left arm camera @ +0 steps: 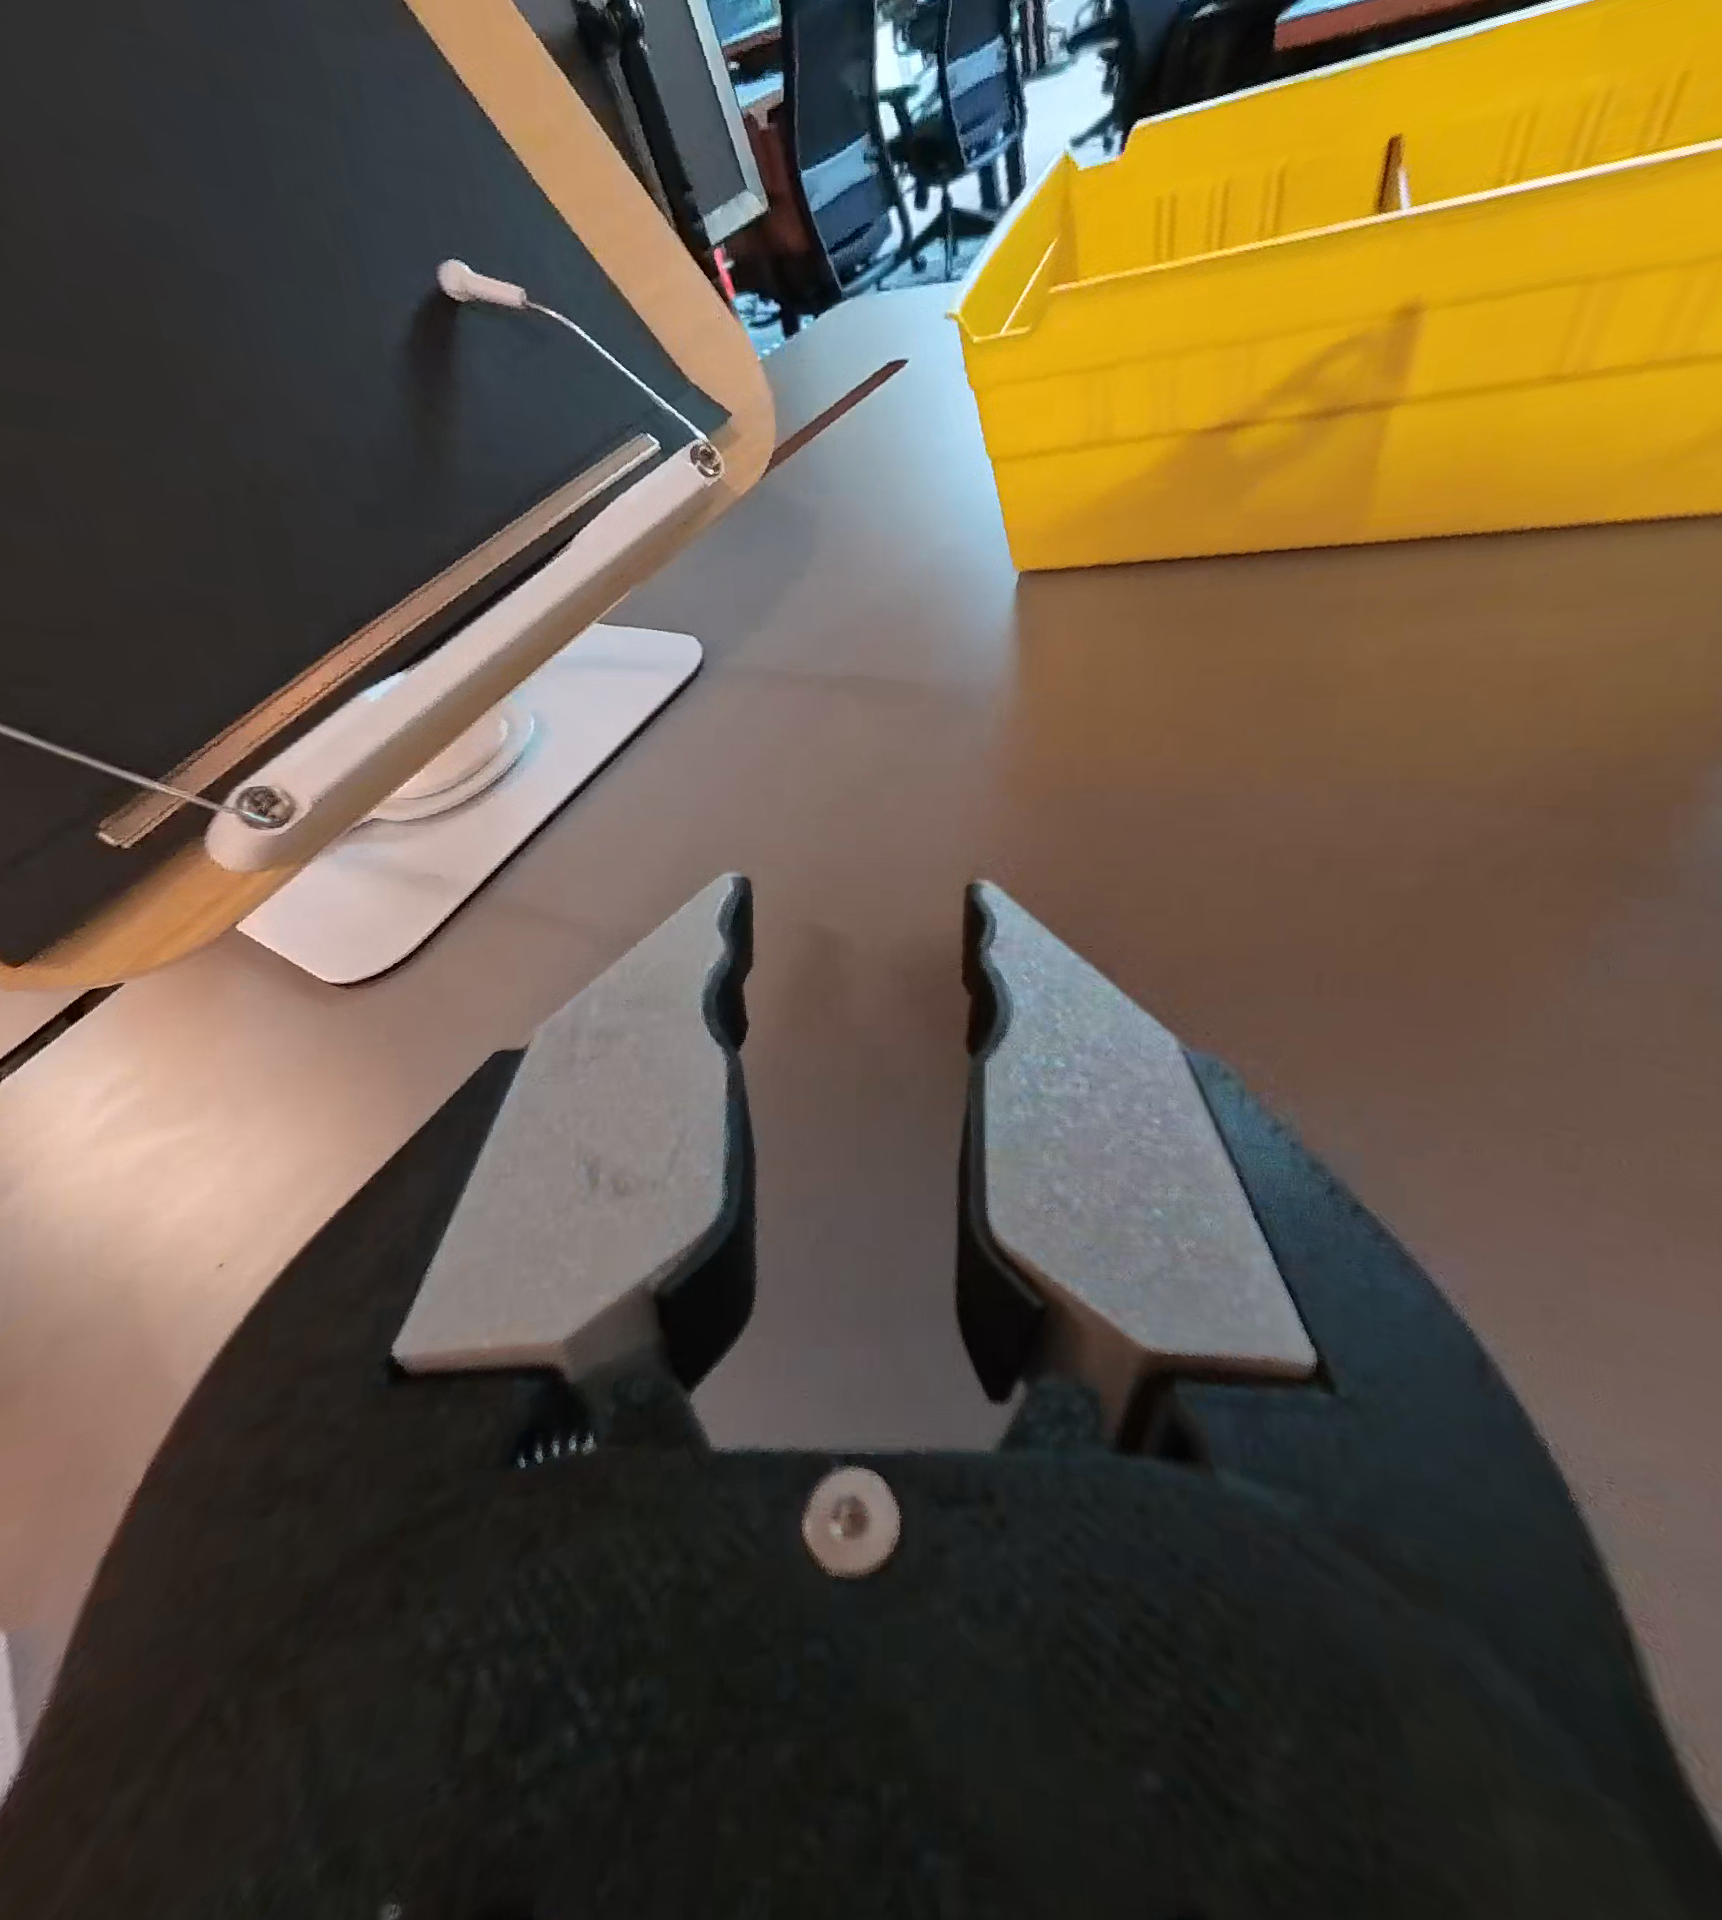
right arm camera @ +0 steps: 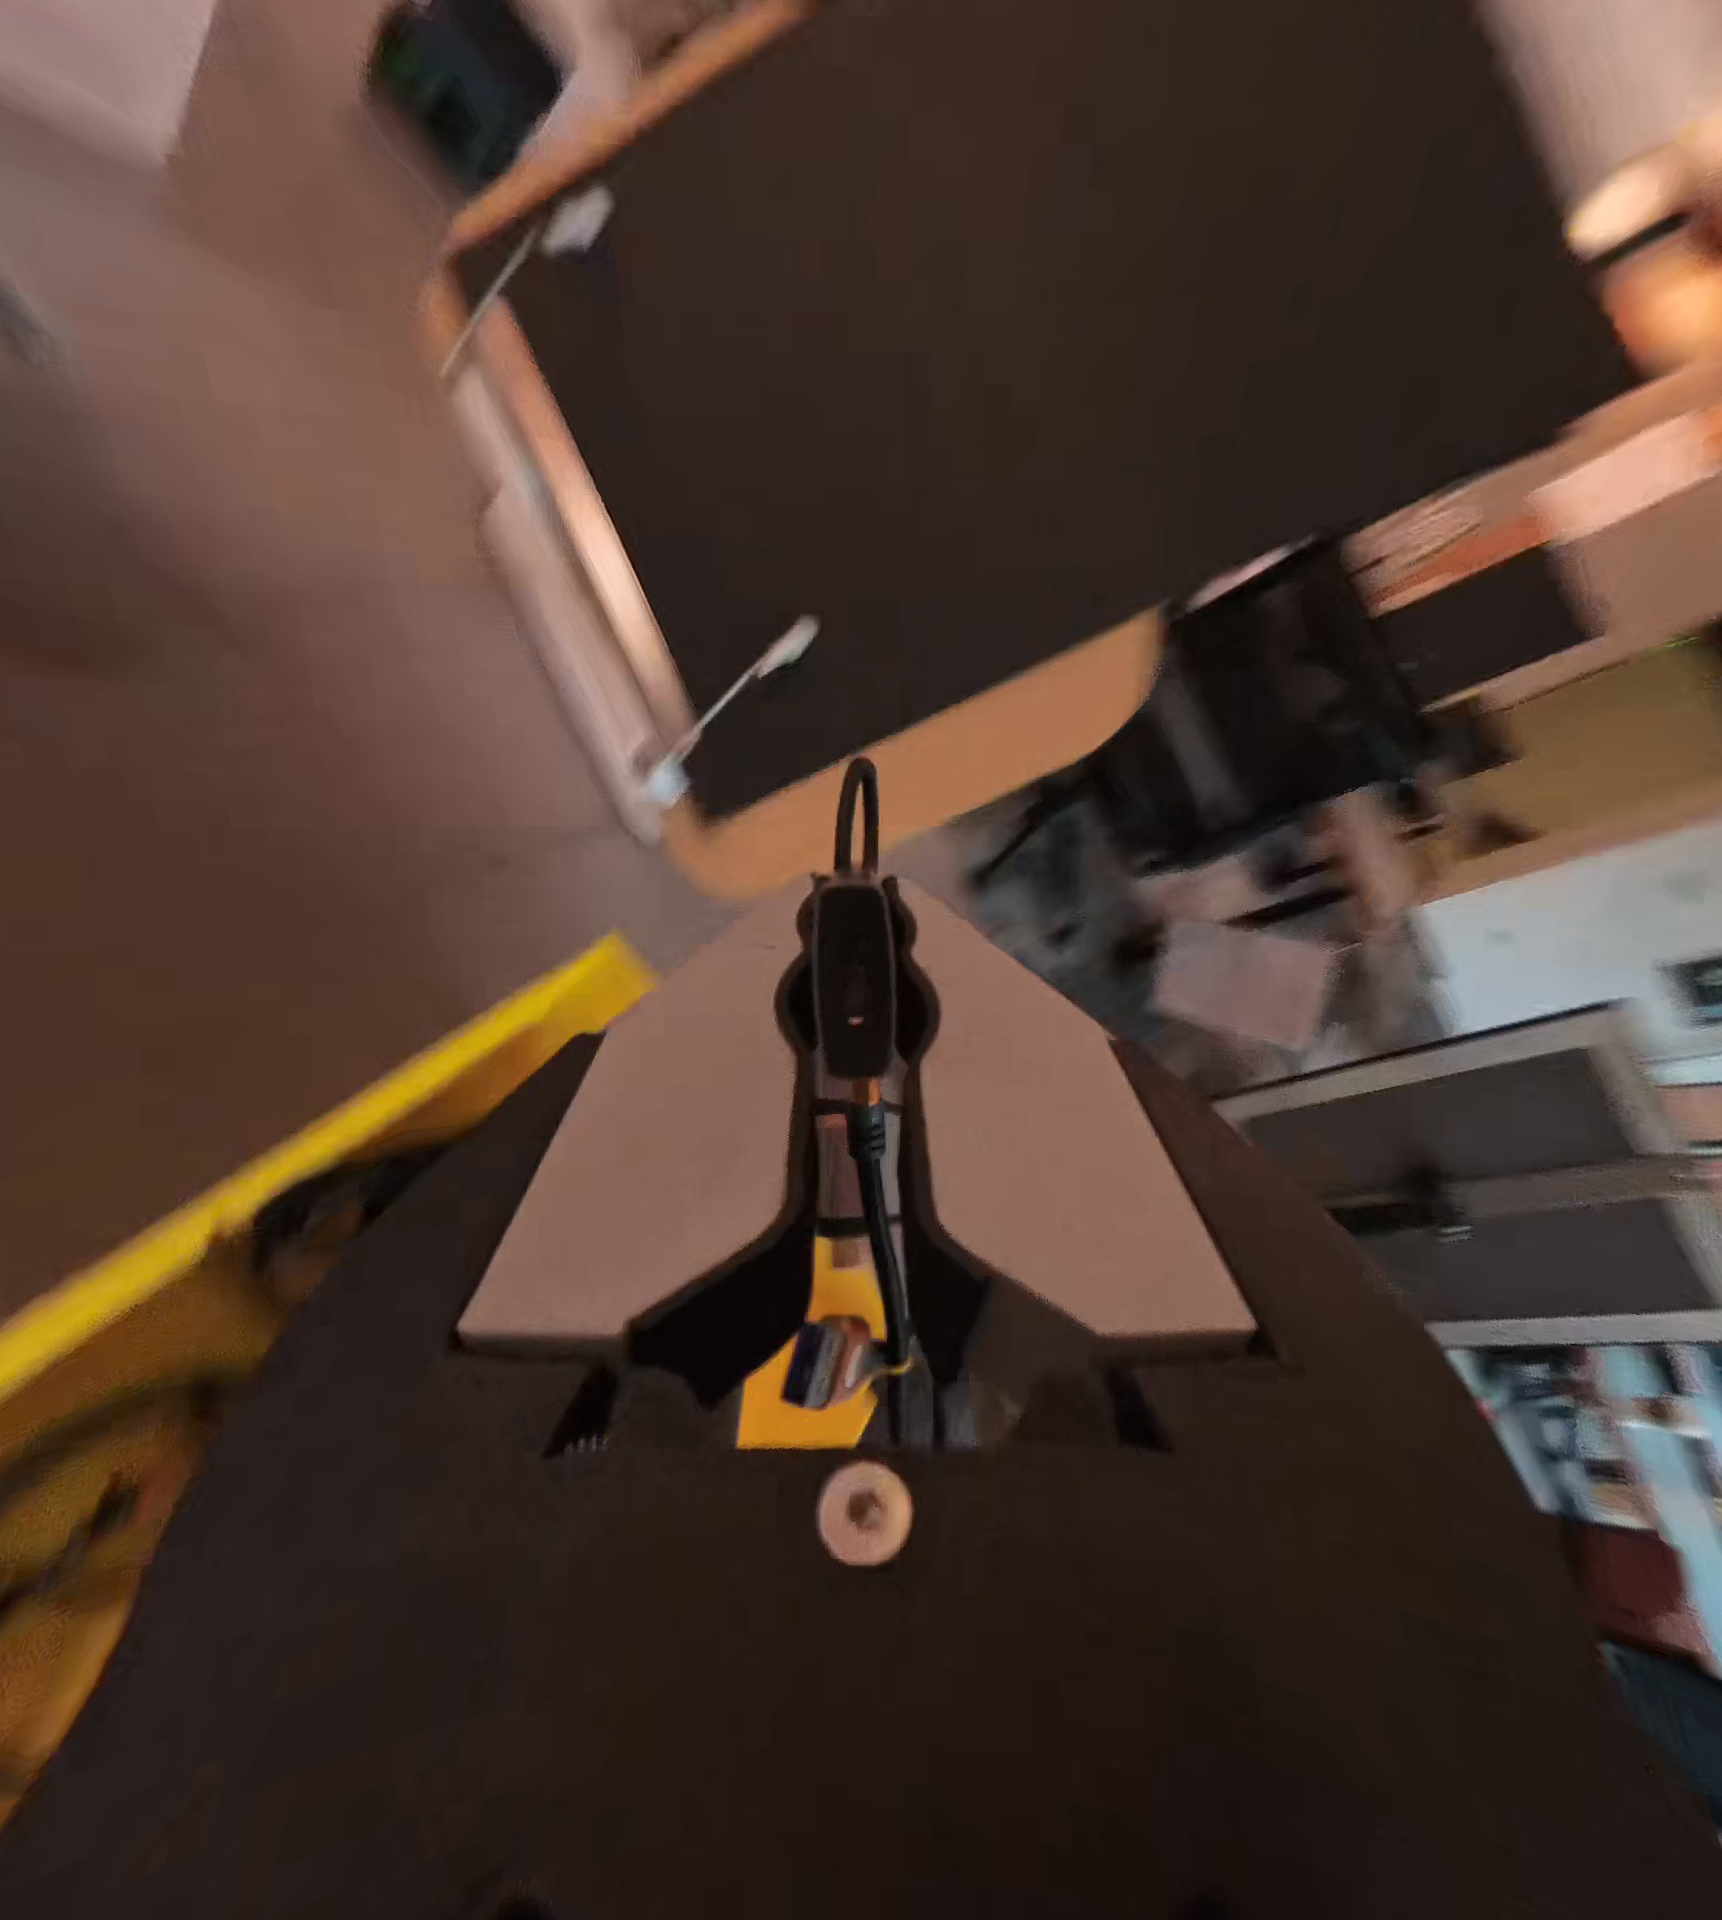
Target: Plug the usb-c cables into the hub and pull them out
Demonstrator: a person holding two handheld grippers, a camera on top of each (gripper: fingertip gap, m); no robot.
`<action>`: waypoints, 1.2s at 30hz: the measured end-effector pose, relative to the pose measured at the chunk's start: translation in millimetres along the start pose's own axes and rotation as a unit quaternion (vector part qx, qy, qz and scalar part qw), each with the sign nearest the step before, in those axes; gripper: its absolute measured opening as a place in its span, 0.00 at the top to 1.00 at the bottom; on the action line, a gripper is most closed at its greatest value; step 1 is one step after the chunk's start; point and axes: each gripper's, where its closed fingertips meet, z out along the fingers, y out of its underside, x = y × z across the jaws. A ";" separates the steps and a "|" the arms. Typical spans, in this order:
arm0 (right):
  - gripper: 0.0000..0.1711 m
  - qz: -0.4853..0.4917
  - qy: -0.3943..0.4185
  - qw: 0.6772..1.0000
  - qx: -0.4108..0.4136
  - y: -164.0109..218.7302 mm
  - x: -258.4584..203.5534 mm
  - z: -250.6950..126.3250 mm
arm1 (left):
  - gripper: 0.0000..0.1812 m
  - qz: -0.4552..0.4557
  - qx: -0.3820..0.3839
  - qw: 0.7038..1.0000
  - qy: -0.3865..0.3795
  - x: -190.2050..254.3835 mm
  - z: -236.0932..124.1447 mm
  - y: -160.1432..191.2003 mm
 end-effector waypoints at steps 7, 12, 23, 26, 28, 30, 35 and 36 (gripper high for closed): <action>0.84 0.041 -0.171 0.909 -0.378 187.0 -75.3 54.3 | 0.74 -0.030 -0.012 0.999 0.027 6.0 5.0 6.3; 0.75 0.096 -0.235 0.908 -0.333 163.1 -113.6 66.9 | 0.68 -0.020 -0.037 0.998 0.043 17.5 11.9 16.7; 0.44 0.227 -0.055 0.935 -0.265 117.3 -59.6 5.4 | 0.62 -0.062 -0.029 0.996 0.051 34.1 -7.3 9.1; 0.36 0.288 -0.038 0.938 -0.192 98.3 -89.3 -23.3 | 0.58 -0.091 -0.004 0.992 0.083 56.6 -48.9 -8.9; 0.34 0.334 -0.033 0.930 -0.150 94.5 -117.5 -42.1 | 0.56 -0.102 0.007 0.990 0.096 67.0 -90.8 -21.8; 0.34 0.363 -0.030 0.924 -0.119 95.7 -145.1 -59.4 | 0.56 -0.096 0.022 0.993 0.068 62.6 -139.1 -33.1; 0.36 0.392 0.022 0.918 -0.052 95.1 -178.4 -77.3 | 0.63 -0.075 0.017 0.983 -0.164 -10.8 -251.1 -15.6; 0.36 0.392 0.027 0.918 -0.054 96.0 -183.3 -73.8 | 0.61 -0.086 -0.001 0.976 -0.198 -23.5 -264.1 -1.2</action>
